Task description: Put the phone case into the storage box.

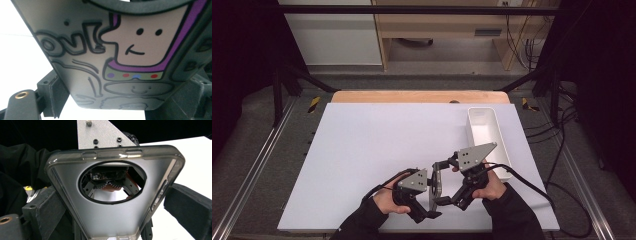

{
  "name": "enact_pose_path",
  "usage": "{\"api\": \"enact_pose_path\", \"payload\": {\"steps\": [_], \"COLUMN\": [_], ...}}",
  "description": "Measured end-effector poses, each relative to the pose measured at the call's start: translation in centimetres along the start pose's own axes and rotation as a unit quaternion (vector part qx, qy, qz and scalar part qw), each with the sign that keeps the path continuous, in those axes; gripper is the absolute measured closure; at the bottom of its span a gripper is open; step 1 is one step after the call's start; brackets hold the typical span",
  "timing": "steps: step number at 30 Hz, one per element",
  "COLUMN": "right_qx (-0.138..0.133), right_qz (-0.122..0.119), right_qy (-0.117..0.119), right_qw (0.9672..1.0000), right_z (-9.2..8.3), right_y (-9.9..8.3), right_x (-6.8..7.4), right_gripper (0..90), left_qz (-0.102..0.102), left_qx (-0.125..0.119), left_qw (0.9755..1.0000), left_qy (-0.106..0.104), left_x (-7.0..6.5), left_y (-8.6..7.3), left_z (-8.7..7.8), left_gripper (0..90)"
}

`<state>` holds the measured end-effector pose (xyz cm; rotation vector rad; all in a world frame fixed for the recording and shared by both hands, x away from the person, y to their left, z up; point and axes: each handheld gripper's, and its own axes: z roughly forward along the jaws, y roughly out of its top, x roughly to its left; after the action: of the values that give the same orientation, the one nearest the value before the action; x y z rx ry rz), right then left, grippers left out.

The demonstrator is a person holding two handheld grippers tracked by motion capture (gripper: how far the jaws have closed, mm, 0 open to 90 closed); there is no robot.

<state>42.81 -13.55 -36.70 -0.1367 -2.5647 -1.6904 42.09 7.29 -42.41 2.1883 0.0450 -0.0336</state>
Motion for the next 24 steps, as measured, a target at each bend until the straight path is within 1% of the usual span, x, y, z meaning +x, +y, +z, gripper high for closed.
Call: {"api": "enact_pose_path", "payload": {"steps": [5, 7, 24], "right_qx": [0.0, 0.001, 0.004], "right_qz": [-0.001, 0.0, -0.009], "right_qy": [0.006, 0.011, 0.005], "right_qw": [1.0, 0.9999, 0.9999], "right_z": [0.12, 0.14, 0.27], "right_y": [-0.09, -0.12, -0.25], "right_x": [-0.03, -0.03, 0.03], "right_gripper": [7.1, 9.8, 11.7], "left_qz": [0.0, 0.001, -0.002], "left_qx": [0.003, 0.005, 0.008], "left_qw": [1.0, 1.0, 1.0], "left_qy": [0.0, 0.002, 0.003], "left_x": [-0.05, -0.04, 0.03], "left_y": [-0.05, -0.08, -0.31], "left_z": [0.21, 0.22, 0.32], "left_gripper": [11.4, 11.4, 11.3]}}
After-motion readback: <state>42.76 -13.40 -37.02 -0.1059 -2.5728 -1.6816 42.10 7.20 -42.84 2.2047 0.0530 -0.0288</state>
